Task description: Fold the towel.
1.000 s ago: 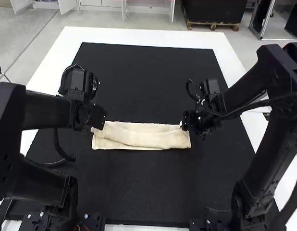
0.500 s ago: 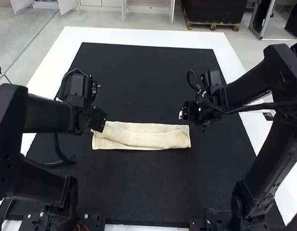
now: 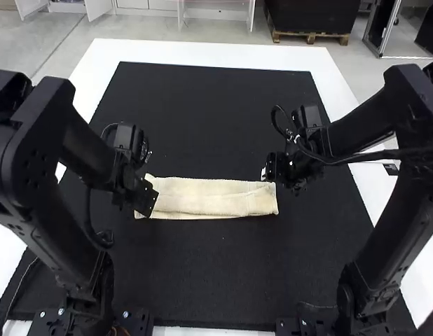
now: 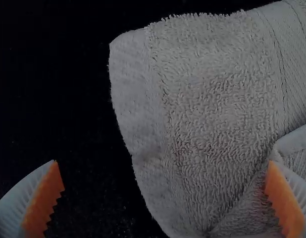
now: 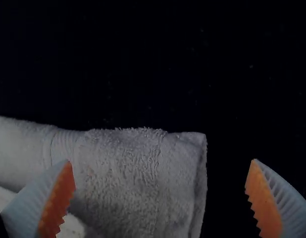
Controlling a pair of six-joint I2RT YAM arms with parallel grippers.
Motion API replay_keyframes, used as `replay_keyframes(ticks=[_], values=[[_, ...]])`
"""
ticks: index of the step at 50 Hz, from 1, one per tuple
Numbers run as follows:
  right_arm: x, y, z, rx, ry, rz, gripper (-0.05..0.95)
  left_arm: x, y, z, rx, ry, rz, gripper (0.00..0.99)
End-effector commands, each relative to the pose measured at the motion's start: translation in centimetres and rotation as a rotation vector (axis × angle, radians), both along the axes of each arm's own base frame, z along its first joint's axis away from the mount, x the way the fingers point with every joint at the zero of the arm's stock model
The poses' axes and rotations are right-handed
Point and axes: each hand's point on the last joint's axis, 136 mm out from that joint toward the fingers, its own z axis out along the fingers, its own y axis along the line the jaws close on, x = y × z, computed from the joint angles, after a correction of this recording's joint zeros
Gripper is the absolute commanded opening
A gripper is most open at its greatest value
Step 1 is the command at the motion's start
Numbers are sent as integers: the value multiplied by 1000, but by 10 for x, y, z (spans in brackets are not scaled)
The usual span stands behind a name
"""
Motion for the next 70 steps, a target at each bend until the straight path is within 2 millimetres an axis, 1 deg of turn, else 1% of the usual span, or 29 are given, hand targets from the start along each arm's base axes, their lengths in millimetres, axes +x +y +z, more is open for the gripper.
replay_keyframes(ticks=[1, 3, 7, 9, 11, 16, 19, 21, 23, 27, 31, 32, 37, 39, 44, 45, 47, 48, 49, 52, 53, 54, 55, 57, 65, 70], values=[[6, 4, 16, 15, -41, -12, 798, 8, -6, 5, -18, -18, -14, 961], [6, 4, 15, 15, -39, -11, 800, 9, -6, 6, -23, -22, -8, 961], [3, 4, 13, 16, -32, -13, 800, 17, -9, 19, -75, -36, 32, 961], [2, 4, 12, 17, -27, -11, 800, 21, -18, 31, -149, -47, 35, 961], [-1, 4, 9, 18, -19, -10, 800, 27, -27, 48, -220, -83, 33, 961], [-6, 5, 6, 30, -5, 1, 798, 43, -26, 90, -254, -213, 45, 961], [-8, 9, 6, 52, 4, 12, 798, 47, -30, 107, -264, -259, 30, 961], [-10, 11, 5, 75, 16, 11, 797, 49, -34, 114, -280, -271, 34, 961], [-13, 15, 3, 106, 29, 13, 797, 47, -36, 115, -284, -258, 34, 961], [-15, 14, -5, 117, 27, 3, 795, 45, -36, 116, -282, -240, 35, 961], [-23, 12, -20, 111, 67, 1, 793, 44, -36, 120, -279, -246, 33, 961], [-28, 14, -26, 120, 91, 10, 793, 45, -36, 121, -279, -248, 33, 961], [-38, 14, -40, 119, 140, 18, 795, 45, -36, 122, -281, -251, 34, 961], [-40, 14, -42, 121, 147, 20, 795, 44, -35, 121, -280, -248, 35, 961], [-36, 15, -41, 122, 137, 20, 785, 43, -32, 120, -279, -242, 48, 961], [-35, 15, -41, 124, 137, 19, 757, 44, -30, 120, -279, -244, 52, 961], [-34, 17, -40, 137, 134, 21, 659, 44, -29, 121, -278, -243, 57, 961], [-35, 19, -39, 152, 139, 27, 582, 44, -27, 121, -277, -242, 60, 961], [-37, 22, -40, 173, 151, 29, 466, 44, -27, 121, -277, -243, 62, 961], [-37, 25, -38, 203, 155, 27, 272, 45, -25, 123, -276, -245, 65, 961], [-37, 25, -38, 210, 156, 30, 180, 45, -25, 123, -277, -245, 66, 961], [-39, 28, -37, 226, 158, 43, 38, 45, -26, 124, -278, -243, 65, 961], [-38, 31, -35, 234, 151, 55, -30, 44, -25, 124, -276, -240, 68, 961], [-38, 32, -34, 240, 148, 54, -23, 45, -25, 126, -278, -242, 70, 961], [-49, 41, -36, 232, 178, 100, -26, 48, -19, 131, -284, -255, 91, 961], [-46, 41, -32, 229, 165, 100, -26, 47, -18, 130, -284, -254, 93, 961]])
